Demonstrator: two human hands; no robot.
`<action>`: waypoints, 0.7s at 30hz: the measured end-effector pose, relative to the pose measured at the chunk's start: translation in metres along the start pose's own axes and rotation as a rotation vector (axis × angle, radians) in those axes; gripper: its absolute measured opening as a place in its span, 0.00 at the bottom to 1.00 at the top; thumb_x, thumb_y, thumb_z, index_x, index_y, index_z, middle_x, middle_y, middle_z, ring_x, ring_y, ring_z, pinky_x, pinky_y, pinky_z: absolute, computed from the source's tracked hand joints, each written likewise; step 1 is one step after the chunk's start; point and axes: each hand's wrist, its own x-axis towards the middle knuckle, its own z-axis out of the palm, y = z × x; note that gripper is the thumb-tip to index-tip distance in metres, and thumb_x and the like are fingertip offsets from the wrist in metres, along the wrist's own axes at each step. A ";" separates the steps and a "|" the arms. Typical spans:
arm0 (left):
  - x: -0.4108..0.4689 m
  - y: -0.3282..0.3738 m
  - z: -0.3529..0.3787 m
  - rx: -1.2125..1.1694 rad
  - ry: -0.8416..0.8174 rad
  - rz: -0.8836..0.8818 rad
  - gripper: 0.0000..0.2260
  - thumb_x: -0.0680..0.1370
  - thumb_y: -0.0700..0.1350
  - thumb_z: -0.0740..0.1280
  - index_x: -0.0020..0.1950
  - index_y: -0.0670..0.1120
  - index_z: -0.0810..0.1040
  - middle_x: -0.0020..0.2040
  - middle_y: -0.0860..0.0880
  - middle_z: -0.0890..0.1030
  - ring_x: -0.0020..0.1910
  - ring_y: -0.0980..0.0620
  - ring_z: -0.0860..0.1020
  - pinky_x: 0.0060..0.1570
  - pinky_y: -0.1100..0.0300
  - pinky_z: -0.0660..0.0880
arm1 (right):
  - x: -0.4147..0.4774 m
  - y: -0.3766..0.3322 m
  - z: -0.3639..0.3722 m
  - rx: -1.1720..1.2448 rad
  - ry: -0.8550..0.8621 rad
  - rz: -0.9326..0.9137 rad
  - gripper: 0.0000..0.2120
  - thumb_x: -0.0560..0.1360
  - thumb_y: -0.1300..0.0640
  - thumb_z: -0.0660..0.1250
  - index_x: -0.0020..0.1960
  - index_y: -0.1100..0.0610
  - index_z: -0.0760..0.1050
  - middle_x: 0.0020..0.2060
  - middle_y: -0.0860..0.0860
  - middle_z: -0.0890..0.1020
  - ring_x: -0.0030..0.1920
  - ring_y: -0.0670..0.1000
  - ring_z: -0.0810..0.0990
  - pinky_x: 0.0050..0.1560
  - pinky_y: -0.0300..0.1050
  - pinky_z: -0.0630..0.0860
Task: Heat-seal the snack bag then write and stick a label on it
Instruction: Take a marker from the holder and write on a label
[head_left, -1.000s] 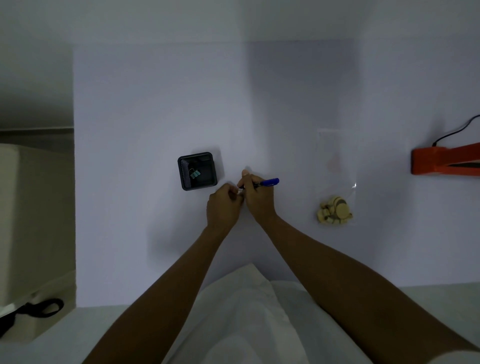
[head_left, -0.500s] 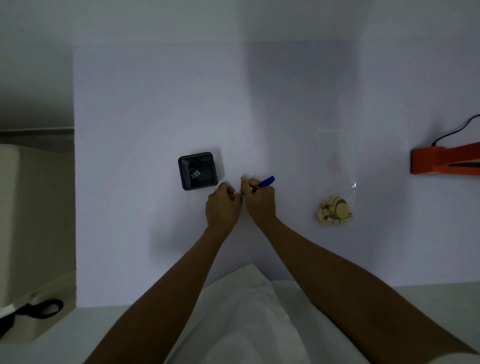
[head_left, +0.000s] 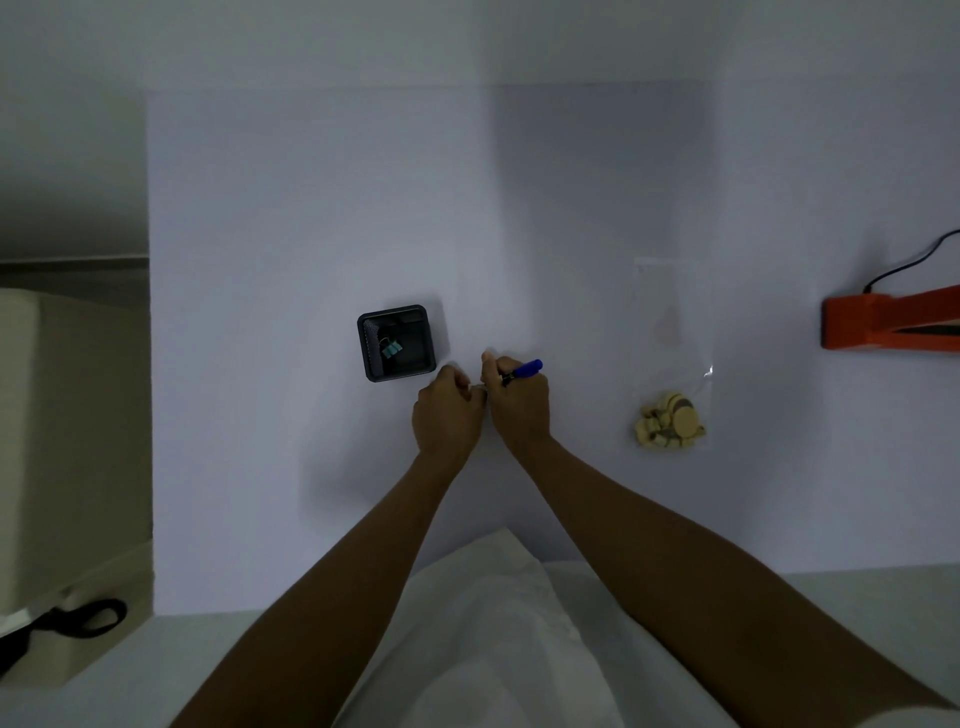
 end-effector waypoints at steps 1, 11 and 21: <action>0.000 0.000 0.000 0.000 -0.001 -0.002 0.06 0.74 0.46 0.70 0.43 0.45 0.76 0.36 0.49 0.79 0.34 0.51 0.77 0.34 0.59 0.73 | 0.000 0.000 0.000 -0.008 -0.001 -0.008 0.23 0.81 0.56 0.64 0.30 0.65 0.66 0.24 0.56 0.70 0.27 0.50 0.68 0.30 0.50 0.68; 0.003 0.002 0.000 0.028 -0.005 -0.019 0.08 0.74 0.47 0.70 0.42 0.45 0.75 0.35 0.49 0.78 0.33 0.51 0.77 0.33 0.60 0.71 | 0.000 -0.002 -0.001 -0.002 -0.002 -0.012 0.22 0.82 0.57 0.63 0.31 0.65 0.67 0.25 0.57 0.71 0.27 0.49 0.68 0.31 0.47 0.68; 0.004 0.004 0.000 0.038 -0.013 -0.038 0.09 0.74 0.48 0.70 0.42 0.44 0.75 0.35 0.48 0.78 0.33 0.50 0.77 0.33 0.59 0.72 | 0.001 -0.001 -0.001 -0.033 0.014 -0.017 0.22 0.81 0.58 0.63 0.29 0.60 0.65 0.24 0.48 0.68 0.26 0.45 0.66 0.31 0.40 0.65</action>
